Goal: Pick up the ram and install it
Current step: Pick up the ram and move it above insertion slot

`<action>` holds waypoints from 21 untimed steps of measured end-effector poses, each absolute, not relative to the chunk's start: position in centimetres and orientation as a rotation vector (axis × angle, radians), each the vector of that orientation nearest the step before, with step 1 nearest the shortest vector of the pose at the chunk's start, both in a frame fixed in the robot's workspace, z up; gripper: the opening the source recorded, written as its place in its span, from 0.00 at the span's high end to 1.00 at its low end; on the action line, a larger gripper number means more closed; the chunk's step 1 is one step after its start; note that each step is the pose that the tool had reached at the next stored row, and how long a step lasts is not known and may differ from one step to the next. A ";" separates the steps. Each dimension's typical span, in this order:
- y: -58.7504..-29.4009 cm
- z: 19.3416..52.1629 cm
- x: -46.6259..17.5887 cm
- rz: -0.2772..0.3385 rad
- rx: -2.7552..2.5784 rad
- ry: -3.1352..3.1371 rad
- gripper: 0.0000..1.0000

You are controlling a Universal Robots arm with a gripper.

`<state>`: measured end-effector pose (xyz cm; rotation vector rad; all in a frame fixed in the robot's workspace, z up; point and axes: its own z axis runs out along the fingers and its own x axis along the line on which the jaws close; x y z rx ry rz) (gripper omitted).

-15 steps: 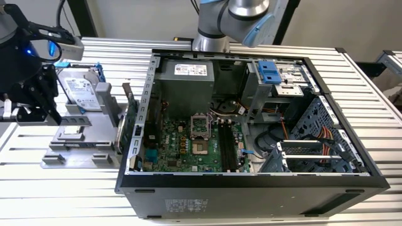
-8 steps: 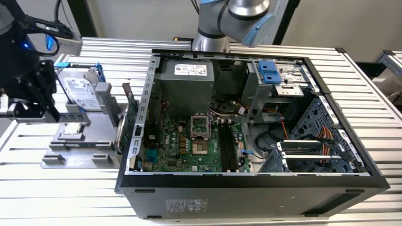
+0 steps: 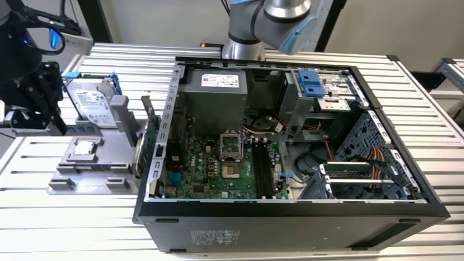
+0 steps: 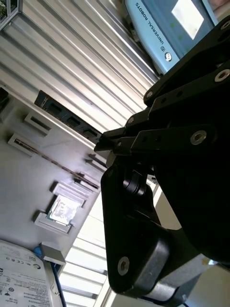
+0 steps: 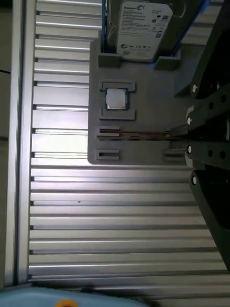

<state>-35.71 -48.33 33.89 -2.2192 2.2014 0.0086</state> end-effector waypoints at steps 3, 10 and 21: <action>-48.3 34.3 -35.7 0.009 -2.219 2.201 1.00; -48.3 35.4 -35.7 0.009 -2.219 2.201 1.00; -48.2 36.8 -35.7 0.009 -2.219 2.201 1.00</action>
